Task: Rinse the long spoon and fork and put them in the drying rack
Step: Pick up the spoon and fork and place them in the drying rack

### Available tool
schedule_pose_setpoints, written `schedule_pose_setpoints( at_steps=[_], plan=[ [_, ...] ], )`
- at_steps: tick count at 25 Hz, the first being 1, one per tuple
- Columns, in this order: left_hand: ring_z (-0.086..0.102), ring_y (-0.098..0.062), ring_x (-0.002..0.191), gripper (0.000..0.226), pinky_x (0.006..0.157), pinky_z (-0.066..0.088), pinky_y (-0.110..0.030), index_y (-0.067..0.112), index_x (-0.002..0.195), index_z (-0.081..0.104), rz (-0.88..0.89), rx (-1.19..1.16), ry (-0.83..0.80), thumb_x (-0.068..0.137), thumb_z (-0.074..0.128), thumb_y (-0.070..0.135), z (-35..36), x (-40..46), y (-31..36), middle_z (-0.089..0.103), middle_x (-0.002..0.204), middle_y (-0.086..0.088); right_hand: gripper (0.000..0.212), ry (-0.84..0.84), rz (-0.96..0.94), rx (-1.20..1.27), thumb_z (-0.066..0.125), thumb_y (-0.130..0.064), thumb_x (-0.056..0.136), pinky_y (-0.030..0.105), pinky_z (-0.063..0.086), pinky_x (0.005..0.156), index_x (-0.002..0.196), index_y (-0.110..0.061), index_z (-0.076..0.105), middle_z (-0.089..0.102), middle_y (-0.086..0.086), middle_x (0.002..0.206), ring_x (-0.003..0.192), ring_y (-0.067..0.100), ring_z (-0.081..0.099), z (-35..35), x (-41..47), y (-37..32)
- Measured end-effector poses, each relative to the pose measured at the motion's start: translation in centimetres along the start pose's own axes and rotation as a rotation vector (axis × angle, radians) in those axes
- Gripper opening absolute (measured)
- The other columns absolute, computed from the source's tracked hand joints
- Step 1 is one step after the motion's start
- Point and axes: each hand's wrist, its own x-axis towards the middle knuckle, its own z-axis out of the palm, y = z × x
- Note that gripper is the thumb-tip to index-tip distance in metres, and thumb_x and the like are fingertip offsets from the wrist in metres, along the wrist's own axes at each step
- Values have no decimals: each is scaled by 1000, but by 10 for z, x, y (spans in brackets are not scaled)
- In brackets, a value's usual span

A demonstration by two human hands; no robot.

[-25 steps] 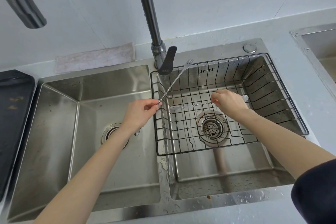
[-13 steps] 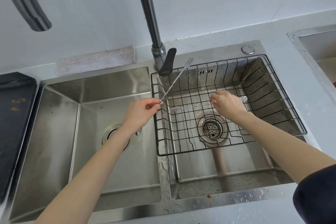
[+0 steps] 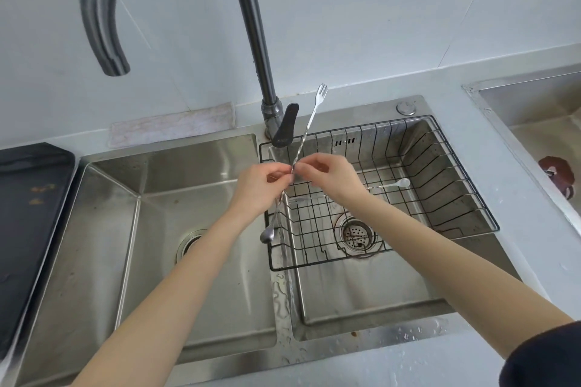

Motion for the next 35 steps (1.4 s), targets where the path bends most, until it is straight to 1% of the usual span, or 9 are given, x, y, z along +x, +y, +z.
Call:
schedule_pose_setpoints(
  at_steps=[6, 10, 13, 17, 19, 21, 24, 26, 35],
  plan=[
    [57, 1, 58, 18, 54, 49, -6, 13, 101, 69, 33, -40, 12, 86, 59, 14, 4, -8, 18, 65, 80, 1, 15, 80, 45, 235, 63, -22, 83, 35, 54, 81, 72, -30, 60, 62, -9, 68, 72, 12, 61, -2, -15, -8],
    [57, 12, 49, 18, 50, 41, 5, 10, 101, 69, 50, -49, 38, 85, 61, 15, 9, -12, 29, 63, 78, 2, 13, 119, 51, 246, 65, -22, 82, 31, 54, 74, 71, -27, 60, 59, -8, 65, 69, 13, 59, -9, -20, -12],
    [56, 5, 57, 19, 50, 45, 2, 10, 102, 68, 51, -66, 26, 85, 61, 16, 11, -13, 34, 64, 82, -1, 10, 153, 43, 213, 65, -19, 82, 21, 53, 67, 74, -21, 61, 57, -8, 64, 64, 9, 57, -14, -19, -13],
    [67, -16, 75, 19, 78, 57, -26, 14, 102, 68, 42, -97, 16, 85, 61, 17, 11, -11, 33, 73, 95, -9, 16, 173, 19, 118, 63, -19, 84, 6, 50, 57, 93, -6, 68, 59, -10, 67, 59, 4, 58, -22, -18, -15],
    [67, -17, 77, 19, 87, 55, -36, 13, 102, 68, 43, -113, 10, 85, 61, 15, 12, -9, 31, 74, 96, -13, 19, 183, 7, 83, 63, -19, 84, 16, 55, 68, 95, -4, 68, 61, -5, 69, 62, 11, 61, -26, -17, -17],
    [65, -10, 70, 19, 82, 55, -28, 13, 103, 67, 52, -104, -5, 85, 60, 15, 13, -8, 29, 74, 96, -12, 17, 192, -18, 17, 63, -19, 84, 29, 55, 81, 94, -7, 69, 63, 1, 77, 74, 17, 63, -28, -16, -19],
    [64, -8, 74, 19, 73, 44, -7, 16, 103, 67, 60, -58, -1, 85, 60, 18, 12, -4, 26, 74, 98, -8, 16, 197, -66, -146, 61, -19, 85, 5, 43, 70, 93, -10, 70, 62, -1, 81, 78, 13, 59, -33, -16, -19],
    [61, -8, 85, 21, 75, 41, -8, 17, 106, 67, 55, 36, -7, 86, 58, 19, 11, -3, 21, 72, 103, -4, 15, 201, -90, -233, 60, -18, 85, -1, 38, 60, 92, -10, 70, 63, -1, 81, 76, 10, 57, -38, -17, -18],
    [34, -27, 134, 53, 110, 31, -39, 12, 138, 36, -25, 406, -97, 88, 54, 21, 22, -7, -37, 38, 145, -9, 16, 83, -146, -566, 57, -12, 87, 33, 51, 82, 96, -7, 70, 65, 11, 95, 78, 16, 57, -69, -11, 35]
  ],
)
